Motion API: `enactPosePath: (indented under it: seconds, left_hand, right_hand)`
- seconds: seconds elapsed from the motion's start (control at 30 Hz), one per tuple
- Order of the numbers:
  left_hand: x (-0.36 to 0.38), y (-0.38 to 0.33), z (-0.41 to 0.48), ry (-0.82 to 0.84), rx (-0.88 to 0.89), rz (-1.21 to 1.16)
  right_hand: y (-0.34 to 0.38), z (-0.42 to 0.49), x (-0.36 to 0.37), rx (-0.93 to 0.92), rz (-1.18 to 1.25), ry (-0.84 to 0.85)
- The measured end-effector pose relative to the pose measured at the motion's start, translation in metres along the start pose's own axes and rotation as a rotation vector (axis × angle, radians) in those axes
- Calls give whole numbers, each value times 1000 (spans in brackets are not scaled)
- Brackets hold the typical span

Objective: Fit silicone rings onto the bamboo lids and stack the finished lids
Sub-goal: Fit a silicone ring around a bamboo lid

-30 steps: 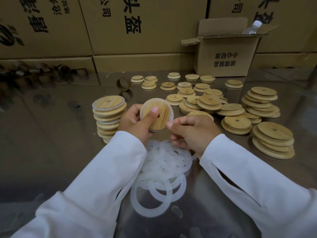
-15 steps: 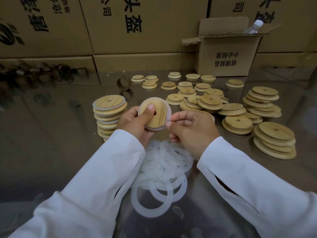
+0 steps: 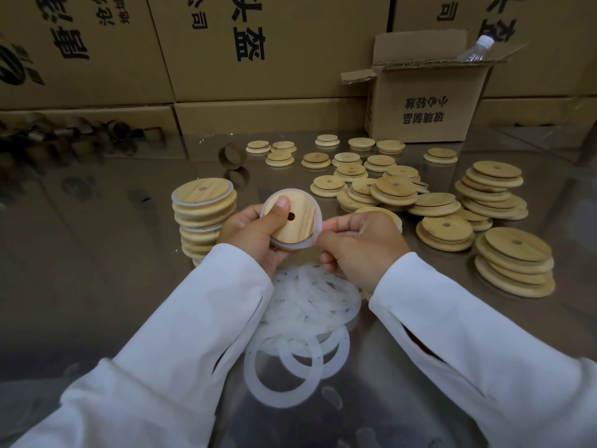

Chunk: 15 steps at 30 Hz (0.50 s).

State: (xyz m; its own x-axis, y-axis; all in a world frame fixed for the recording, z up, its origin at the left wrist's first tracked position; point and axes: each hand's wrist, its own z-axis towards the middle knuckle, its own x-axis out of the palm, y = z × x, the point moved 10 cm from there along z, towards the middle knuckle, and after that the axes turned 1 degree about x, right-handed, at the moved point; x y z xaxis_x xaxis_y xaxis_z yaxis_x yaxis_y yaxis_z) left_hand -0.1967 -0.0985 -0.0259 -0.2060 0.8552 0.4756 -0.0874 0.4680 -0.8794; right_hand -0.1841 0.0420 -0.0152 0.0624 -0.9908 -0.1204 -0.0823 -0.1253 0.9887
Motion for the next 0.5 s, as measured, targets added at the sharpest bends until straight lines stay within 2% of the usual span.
enactPosePath:
  seconds: [0.3, 0.5]
  left_hand:
    - [1, -1, 1, 15, 29, 42]
    - [0, 1, 1, 9, -2, -5]
  right_hand:
    - [-2, 2, 2, 9, 168, 35]
    - [-1, 2, 0, -2, 185, 26]
